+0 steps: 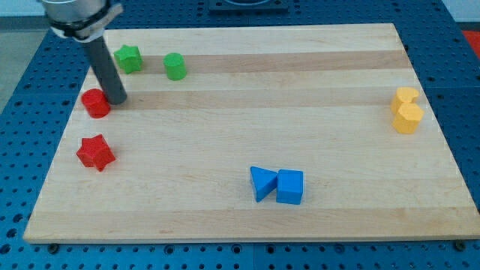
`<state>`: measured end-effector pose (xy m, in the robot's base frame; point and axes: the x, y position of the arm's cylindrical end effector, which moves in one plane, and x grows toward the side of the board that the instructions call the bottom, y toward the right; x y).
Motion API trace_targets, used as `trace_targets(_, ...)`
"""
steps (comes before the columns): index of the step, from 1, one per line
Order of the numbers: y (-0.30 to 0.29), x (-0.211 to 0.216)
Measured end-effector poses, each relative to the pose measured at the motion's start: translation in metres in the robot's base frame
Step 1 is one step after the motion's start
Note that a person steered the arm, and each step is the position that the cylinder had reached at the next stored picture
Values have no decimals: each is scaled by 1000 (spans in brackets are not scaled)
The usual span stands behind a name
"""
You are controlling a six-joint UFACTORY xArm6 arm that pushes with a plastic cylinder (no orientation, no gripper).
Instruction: Push red star towards red circle
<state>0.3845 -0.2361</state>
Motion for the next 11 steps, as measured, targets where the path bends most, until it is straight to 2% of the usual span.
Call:
trace_targets(2,87,35)
trace_targets(3,97,92)
trace_targets(4,80,153)
trace_targets(5,15,171)
trace_targets(6,-19,147)
trace_targets(7,-10,93)
trace_targets(8,-12,84)
trace_targets(9,-12,126)
trace_targets(10,9,146)
trace_targets(11,60,137)
